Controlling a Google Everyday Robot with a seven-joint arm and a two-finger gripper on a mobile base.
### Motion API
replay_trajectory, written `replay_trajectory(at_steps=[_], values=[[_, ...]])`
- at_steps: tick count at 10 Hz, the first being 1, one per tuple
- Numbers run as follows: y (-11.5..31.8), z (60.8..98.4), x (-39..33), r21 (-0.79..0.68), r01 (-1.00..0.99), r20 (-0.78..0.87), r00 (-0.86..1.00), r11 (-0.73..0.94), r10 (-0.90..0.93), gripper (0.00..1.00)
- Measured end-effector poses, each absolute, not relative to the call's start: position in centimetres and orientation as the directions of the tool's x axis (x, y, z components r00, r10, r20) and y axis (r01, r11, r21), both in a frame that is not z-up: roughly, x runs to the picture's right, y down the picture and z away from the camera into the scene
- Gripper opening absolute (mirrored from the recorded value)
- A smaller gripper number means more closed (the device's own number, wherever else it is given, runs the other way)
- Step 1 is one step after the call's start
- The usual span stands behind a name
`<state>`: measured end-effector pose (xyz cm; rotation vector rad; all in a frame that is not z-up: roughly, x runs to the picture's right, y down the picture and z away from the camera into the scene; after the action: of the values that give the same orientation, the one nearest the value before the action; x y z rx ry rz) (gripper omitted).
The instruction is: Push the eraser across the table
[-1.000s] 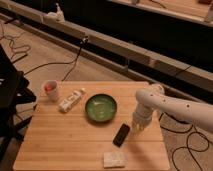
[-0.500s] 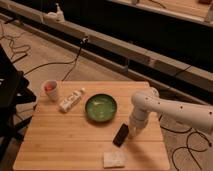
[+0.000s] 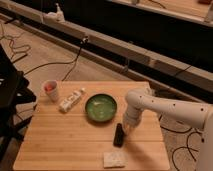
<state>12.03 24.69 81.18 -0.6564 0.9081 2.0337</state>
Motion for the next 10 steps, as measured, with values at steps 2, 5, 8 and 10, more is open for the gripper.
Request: replay_trajectory(at_steps=[2, 5, 8, 10], values=[[25.1, 80.9, 10.1, 0.336, -0.851, -0.732, -0.506, -0.404, 0.456, 0.00], [25.7, 79.6, 6.7, 0.265, -0.882, -0.785, -0.432, -0.390, 0.443, 0.00], [26.0, 77.6, 1.8, 0.150, -0.916, -0.845, -0.315, -0.373, 0.432, 0.00], [26.5, 76.6, -0.7, 0.085, -0.934, -0.868, -0.241, -0.348, 0.434, 0.00]])
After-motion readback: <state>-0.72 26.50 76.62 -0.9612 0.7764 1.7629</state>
